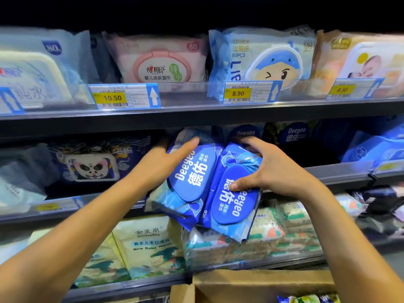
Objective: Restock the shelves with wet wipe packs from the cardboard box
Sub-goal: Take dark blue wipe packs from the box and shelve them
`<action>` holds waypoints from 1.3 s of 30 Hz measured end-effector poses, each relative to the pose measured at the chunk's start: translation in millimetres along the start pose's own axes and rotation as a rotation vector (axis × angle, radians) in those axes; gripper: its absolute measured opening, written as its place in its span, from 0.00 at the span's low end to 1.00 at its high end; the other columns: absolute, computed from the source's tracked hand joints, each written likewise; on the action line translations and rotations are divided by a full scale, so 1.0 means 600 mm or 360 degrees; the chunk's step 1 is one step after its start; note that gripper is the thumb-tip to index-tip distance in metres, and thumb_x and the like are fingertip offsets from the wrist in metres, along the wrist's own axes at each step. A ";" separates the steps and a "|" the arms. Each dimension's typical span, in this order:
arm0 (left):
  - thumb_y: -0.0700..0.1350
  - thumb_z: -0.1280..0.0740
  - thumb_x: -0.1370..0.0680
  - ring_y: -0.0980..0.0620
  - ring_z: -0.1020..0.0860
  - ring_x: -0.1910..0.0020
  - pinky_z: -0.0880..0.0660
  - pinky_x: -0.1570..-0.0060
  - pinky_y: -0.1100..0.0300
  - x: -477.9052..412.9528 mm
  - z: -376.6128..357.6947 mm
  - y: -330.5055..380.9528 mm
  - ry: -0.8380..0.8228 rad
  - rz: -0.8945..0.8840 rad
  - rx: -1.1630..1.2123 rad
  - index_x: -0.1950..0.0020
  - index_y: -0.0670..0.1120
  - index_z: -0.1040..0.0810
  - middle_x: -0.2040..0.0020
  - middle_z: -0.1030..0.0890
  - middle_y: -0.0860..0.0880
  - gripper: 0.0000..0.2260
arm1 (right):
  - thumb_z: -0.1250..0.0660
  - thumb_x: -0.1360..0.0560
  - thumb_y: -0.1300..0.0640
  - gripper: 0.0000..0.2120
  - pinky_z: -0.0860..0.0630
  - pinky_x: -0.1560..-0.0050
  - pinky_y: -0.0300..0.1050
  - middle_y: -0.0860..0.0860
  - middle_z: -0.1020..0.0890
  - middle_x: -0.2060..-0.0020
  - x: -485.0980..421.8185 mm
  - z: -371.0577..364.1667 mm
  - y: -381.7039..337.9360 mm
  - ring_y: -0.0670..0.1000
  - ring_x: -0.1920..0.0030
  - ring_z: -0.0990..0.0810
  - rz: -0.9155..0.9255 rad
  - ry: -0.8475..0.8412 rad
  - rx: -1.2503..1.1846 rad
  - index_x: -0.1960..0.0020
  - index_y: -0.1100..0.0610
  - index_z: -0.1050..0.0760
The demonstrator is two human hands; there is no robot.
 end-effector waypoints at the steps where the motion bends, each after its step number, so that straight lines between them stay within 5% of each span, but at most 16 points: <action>1: 0.68 0.34 0.27 0.58 0.20 0.47 0.28 0.53 0.64 0.001 0.000 -0.004 -0.0001 -0.0050 -0.0027 0.36 0.54 0.22 0.45 0.17 0.56 0.26 | 0.12 0.44 0.56 0.44 0.24 0.54 0.26 0.37 0.16 0.48 0.000 0.000 0.001 0.34 0.50 0.17 -0.0003 0.0001 -0.0021 0.32 0.48 0.27; 3: 0.68 0.35 0.27 0.61 0.21 0.45 0.29 0.49 0.66 0.008 0.001 -0.011 -0.0011 -0.0153 -0.0035 0.35 0.54 0.25 0.43 0.19 0.59 0.27 | 0.12 0.44 0.57 0.43 0.23 0.54 0.27 0.38 0.16 0.49 0.000 0.000 0.005 0.34 0.51 0.16 -0.0002 0.0011 -0.0061 0.33 0.48 0.27; 6: 0.61 0.29 0.31 0.66 0.19 0.51 0.27 0.56 0.74 0.040 0.009 -0.028 -0.0254 -0.0232 0.0059 0.40 0.55 0.23 0.49 0.16 0.62 0.22 | 0.12 0.44 0.57 0.42 0.22 0.52 0.30 0.39 0.15 0.48 0.003 0.000 0.010 0.36 0.50 0.16 -0.0007 0.0027 -0.0112 0.33 0.49 0.26; 8: 0.52 0.24 0.31 0.64 0.18 0.49 0.25 0.52 0.72 0.055 0.008 -0.038 -0.0444 -0.0298 0.0082 0.37 0.58 0.24 0.46 0.16 0.63 0.24 | 0.12 0.43 0.56 0.43 0.20 0.50 0.32 0.40 0.15 0.47 0.004 0.001 0.008 0.37 0.49 0.15 -0.0018 0.0035 -0.0125 0.32 0.50 0.27; 13: 0.46 0.19 0.38 0.55 0.15 0.55 0.19 0.56 0.60 0.041 0.010 -0.024 -0.0299 -0.0242 0.0266 0.47 0.49 0.17 0.53 0.13 0.53 0.21 | 0.12 0.43 0.56 0.43 0.19 0.43 0.42 0.44 0.14 0.45 0.020 -0.002 0.015 0.42 0.47 0.15 -0.0011 0.0071 -0.0145 0.32 0.50 0.27; 16: 0.45 0.17 0.40 0.65 0.20 0.64 0.22 0.59 0.69 0.018 0.007 0.010 -0.0233 -0.0379 -0.0058 0.53 0.48 0.18 0.60 0.14 0.60 0.19 | 0.13 0.43 0.61 0.41 0.17 0.45 0.45 0.47 0.14 0.45 0.045 0.005 0.032 0.45 0.48 0.14 -0.0023 0.0086 -0.0237 0.35 0.49 0.26; 18: 0.49 0.17 0.40 0.67 0.20 0.59 0.25 0.56 0.73 0.003 -0.004 0.043 -0.0180 -0.0528 -0.0301 0.47 0.53 0.19 0.56 0.15 0.64 0.24 | 0.13 0.43 0.63 0.39 0.18 0.48 0.41 0.47 0.14 0.46 0.066 0.026 0.042 0.42 0.51 0.15 -0.0043 0.0119 -0.0269 0.37 0.47 0.25; 21: 0.64 0.21 0.41 0.54 0.19 0.43 0.23 0.43 0.56 -0.008 -0.043 0.079 -0.0148 -0.0677 -0.0875 0.32 0.61 0.28 0.41 0.18 0.59 0.39 | 0.13 0.43 0.63 0.38 0.19 0.49 0.38 0.45 0.14 0.46 0.094 0.068 0.049 0.40 0.51 0.16 -0.0045 0.0152 -0.0270 0.38 0.46 0.24; 25: 0.65 0.28 0.32 0.46 0.20 0.41 0.25 0.52 0.56 -0.021 -0.107 0.117 -0.0087 -0.0985 -0.1616 0.28 0.67 0.38 0.35 0.21 0.55 0.36 | 0.14 0.43 0.65 0.36 0.18 0.53 0.38 0.40 0.14 0.48 0.112 0.104 0.047 0.39 0.54 0.15 -0.0017 0.0200 -0.0322 0.42 0.43 0.24; 29: 0.57 0.27 0.27 0.46 0.22 0.37 0.26 0.38 0.54 -0.098 -0.156 0.084 -0.0633 -0.0772 -0.1140 0.25 0.69 0.43 0.30 0.25 0.50 0.36 | 0.14 0.43 0.64 0.36 0.18 0.55 0.38 0.40 0.15 0.49 0.121 0.120 0.046 0.39 0.54 0.15 0.0017 0.0228 -0.0359 0.41 0.44 0.24; 31: 0.64 0.28 0.30 0.47 0.24 0.34 0.25 0.37 0.51 -0.127 -0.163 0.050 -0.0774 -0.0647 -0.1027 0.27 0.73 0.44 0.28 0.26 0.49 0.36 | 0.14 0.42 0.63 0.37 0.15 0.53 0.44 0.39 0.15 0.49 0.125 0.123 0.043 0.41 0.53 0.14 0.0010 0.0201 -0.0377 0.40 0.43 0.24; 35: 0.65 0.29 0.30 0.50 0.25 0.34 0.27 0.37 0.58 -0.155 -0.164 0.024 -0.0690 -0.0596 -0.0953 0.25 0.68 0.41 0.28 0.28 0.54 0.36 | 0.13 0.43 0.61 0.37 0.14 0.52 0.48 0.39 0.15 0.49 0.126 0.127 0.041 0.43 0.51 0.13 0.0025 0.0161 -0.0384 0.39 0.42 0.24; 39: 0.47 0.24 0.27 0.56 0.31 0.35 0.37 0.39 0.67 -0.168 -0.137 0.025 -0.0622 -0.0800 -0.0978 0.25 0.51 0.32 0.32 0.29 0.55 0.33 | 0.14 0.44 0.60 0.37 0.14 0.53 0.48 0.40 0.15 0.49 0.120 0.128 0.042 0.45 0.51 0.13 0.0059 0.0150 -0.0390 0.39 0.42 0.24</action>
Point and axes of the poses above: each hand's wrist, its own x-axis away from the middle knuckle, its own z-axis out of the back of the hand, y = z × x, the point moved 2 cm from there along -x, towards the middle knuckle
